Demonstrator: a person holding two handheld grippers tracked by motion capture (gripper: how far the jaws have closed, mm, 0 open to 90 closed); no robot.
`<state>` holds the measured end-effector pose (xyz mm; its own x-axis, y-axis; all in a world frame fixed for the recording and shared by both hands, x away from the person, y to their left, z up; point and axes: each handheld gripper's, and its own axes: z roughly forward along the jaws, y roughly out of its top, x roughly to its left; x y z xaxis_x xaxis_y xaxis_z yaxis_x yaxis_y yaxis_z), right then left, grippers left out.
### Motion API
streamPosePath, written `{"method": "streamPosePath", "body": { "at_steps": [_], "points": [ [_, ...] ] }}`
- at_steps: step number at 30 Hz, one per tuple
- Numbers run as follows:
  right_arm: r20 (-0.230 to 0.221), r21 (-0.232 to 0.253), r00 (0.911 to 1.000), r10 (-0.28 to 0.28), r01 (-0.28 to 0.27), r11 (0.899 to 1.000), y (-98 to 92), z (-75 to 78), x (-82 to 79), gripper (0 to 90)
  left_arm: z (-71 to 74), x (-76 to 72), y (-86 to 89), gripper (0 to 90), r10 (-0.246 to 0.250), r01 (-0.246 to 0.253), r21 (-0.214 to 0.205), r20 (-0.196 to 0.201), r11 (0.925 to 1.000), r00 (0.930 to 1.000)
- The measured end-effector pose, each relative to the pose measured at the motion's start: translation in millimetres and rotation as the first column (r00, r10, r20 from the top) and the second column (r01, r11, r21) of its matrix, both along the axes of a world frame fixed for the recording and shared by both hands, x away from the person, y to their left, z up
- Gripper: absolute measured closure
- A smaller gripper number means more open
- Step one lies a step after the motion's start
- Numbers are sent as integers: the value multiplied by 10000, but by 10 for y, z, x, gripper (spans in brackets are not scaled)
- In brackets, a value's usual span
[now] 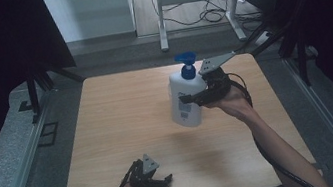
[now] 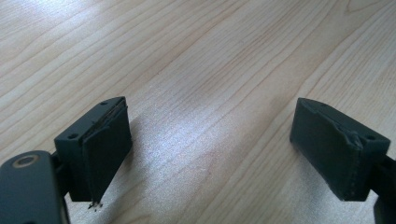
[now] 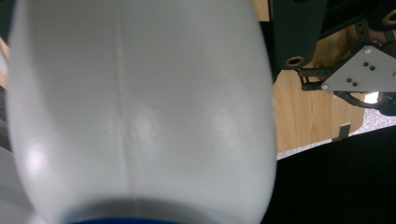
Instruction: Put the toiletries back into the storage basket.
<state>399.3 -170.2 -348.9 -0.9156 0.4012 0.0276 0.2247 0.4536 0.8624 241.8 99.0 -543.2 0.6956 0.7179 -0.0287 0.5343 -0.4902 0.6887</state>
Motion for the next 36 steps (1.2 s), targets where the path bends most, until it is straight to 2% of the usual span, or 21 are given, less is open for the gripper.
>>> {"method": "streamPosePath", "body": {
  "at_steps": [17,36],
  "points": [
    [219,336,9992,345,-352,9988,-38,214,280,374,0,1,-3,120,-6,5,-28,-14,10000,10000],
    [442,61,9987,257,-260,9996,-80,367,641,375,0,2,-2,120,-12,12,-26,-2,10000,10000]
  ]
}}
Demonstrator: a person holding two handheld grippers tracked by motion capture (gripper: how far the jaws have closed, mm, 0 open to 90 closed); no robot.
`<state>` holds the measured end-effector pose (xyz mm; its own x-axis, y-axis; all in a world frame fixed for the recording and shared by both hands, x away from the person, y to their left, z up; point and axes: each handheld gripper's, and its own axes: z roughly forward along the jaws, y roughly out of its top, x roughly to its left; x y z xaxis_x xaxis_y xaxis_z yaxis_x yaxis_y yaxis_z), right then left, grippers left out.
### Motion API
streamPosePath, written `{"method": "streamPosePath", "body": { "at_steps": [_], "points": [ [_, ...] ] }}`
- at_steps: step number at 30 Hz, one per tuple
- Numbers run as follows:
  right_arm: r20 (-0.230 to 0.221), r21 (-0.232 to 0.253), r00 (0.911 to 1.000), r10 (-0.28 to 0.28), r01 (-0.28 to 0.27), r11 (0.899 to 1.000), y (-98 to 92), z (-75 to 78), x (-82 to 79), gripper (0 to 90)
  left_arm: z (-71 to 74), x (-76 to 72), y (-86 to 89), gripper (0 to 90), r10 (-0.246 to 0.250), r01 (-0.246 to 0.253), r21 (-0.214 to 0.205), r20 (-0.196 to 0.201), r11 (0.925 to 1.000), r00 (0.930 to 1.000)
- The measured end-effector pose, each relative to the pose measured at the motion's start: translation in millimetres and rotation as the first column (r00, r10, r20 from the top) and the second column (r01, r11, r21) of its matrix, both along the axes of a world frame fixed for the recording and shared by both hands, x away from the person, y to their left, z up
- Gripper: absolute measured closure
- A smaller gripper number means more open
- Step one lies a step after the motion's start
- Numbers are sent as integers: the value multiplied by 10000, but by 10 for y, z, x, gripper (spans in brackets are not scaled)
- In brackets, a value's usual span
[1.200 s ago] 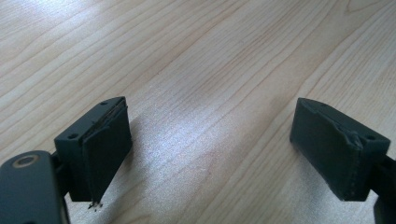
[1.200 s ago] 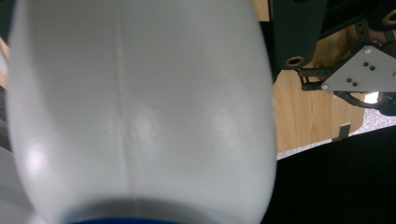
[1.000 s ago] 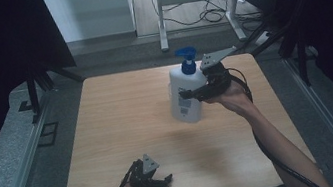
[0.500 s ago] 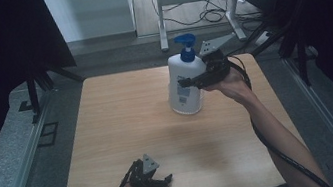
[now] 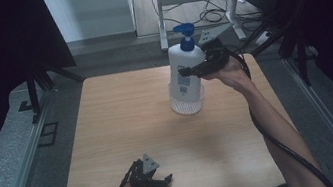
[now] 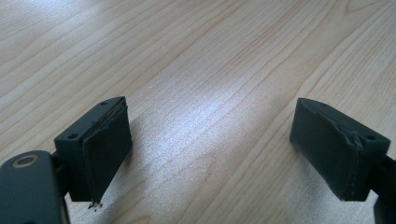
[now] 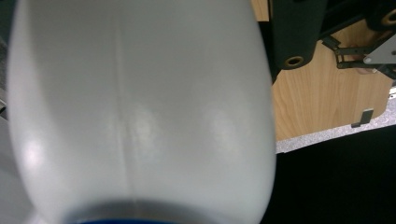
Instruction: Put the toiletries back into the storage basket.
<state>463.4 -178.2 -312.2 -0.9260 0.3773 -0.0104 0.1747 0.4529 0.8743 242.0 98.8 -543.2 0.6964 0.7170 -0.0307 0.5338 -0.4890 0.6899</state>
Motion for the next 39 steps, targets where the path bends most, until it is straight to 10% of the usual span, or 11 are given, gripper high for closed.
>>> {"method": "streamPosePath", "body": {
  "at_steps": [39],
  "points": [
    [-89,-535,9998,-188,183,9984,-5,-320,487,376,0,4,2,120,-46,46,19,11,10000,10000]
  ]
}}
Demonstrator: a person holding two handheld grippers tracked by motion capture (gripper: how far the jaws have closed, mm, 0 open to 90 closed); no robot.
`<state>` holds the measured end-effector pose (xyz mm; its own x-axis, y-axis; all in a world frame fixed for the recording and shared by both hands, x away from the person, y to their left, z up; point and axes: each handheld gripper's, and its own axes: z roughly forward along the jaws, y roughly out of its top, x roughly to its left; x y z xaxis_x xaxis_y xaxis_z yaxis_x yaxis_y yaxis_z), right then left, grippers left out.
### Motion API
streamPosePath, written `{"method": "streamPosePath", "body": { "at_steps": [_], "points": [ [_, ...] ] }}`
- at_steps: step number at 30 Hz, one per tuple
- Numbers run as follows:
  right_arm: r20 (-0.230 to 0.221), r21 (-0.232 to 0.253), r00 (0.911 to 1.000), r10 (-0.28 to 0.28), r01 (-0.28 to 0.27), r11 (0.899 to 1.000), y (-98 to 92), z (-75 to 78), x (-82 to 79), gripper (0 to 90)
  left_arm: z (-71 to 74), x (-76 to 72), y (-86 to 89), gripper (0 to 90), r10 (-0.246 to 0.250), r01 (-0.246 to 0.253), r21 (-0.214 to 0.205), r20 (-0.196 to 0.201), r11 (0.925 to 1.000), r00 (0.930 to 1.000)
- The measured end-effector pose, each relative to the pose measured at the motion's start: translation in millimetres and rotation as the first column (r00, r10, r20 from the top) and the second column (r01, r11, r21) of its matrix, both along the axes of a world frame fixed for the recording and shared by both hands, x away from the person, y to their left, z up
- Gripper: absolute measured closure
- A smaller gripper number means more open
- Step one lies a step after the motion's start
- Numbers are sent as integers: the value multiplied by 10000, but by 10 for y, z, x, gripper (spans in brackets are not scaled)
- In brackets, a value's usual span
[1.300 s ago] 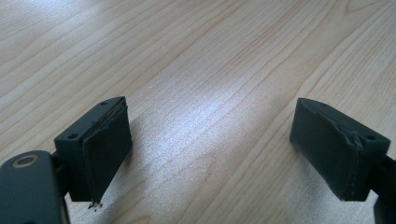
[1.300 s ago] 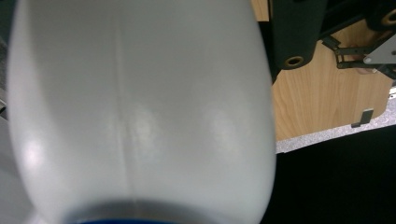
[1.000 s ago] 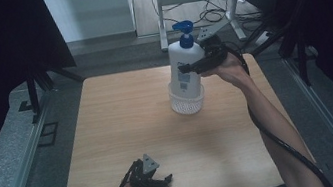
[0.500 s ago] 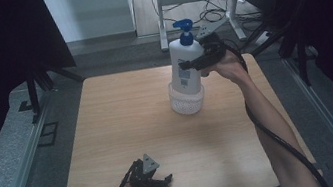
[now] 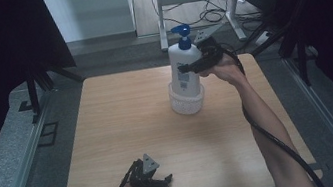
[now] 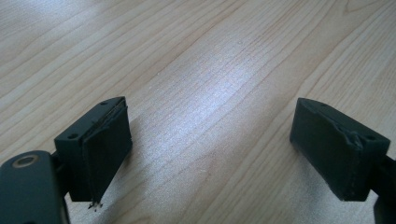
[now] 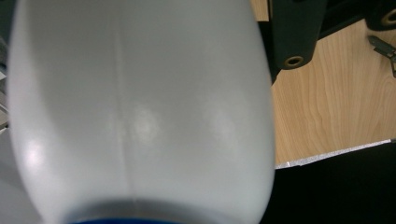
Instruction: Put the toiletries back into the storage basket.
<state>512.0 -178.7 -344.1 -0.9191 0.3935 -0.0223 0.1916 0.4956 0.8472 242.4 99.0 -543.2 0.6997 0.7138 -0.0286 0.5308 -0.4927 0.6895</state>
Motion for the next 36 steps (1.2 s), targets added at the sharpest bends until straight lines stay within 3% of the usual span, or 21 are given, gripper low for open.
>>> {"method": "streamPosePath", "body": {
  "at_steps": [36],
  "points": [
    [-422,-395,9991,87,-104,9992,43,-577,96,376,1,-2,0,120,-1,1,2,-26,10000,10000]
  ]
}}
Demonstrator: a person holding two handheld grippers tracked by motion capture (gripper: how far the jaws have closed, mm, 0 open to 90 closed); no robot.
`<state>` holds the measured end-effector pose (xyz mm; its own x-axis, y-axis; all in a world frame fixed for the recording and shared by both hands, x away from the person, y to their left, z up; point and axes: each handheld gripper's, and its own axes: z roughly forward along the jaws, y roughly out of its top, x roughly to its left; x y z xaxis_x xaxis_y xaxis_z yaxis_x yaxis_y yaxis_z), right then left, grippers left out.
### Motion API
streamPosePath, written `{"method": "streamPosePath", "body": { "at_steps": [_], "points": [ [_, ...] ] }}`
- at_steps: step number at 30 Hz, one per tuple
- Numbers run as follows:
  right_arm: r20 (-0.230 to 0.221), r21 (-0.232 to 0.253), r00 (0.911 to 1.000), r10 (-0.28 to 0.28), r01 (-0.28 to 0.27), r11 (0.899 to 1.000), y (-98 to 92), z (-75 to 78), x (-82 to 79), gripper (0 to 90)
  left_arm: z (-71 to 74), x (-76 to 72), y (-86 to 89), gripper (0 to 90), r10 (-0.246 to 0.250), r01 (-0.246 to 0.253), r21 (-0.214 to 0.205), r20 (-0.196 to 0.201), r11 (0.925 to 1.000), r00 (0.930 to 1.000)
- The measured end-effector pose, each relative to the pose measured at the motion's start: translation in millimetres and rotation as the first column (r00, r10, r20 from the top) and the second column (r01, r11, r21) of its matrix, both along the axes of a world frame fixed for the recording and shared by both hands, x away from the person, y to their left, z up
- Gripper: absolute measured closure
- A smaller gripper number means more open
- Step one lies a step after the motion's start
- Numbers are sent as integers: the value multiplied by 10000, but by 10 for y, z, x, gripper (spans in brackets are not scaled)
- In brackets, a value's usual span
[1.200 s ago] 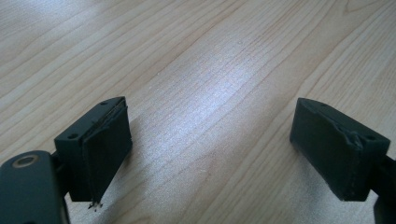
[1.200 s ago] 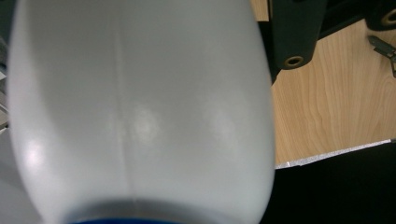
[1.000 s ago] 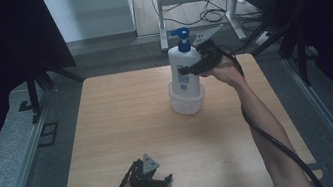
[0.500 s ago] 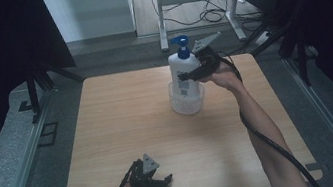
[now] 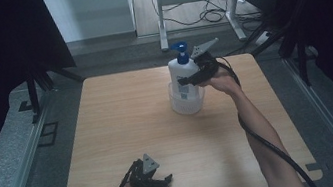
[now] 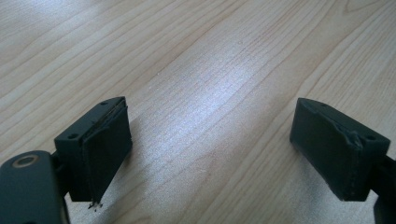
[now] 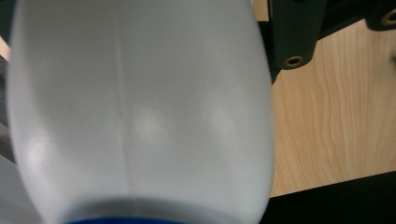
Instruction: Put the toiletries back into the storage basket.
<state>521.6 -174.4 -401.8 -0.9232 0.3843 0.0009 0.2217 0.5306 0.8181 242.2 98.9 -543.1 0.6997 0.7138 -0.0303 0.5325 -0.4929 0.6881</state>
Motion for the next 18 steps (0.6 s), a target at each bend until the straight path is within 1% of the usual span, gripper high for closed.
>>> {"method": "streamPosePath", "body": {
  "at_steps": [1,18],
  "points": [
    [-57,3,10000,-23,23,10000,3,-12,-2,376,0,0,0,120,-1,1,-1,1,10000,10000],
    [-152,20,9999,19,-19,10000,7,-161,17,376,1,0,0,120,3,-3,1,-4,10000,10000]
  ]
}}
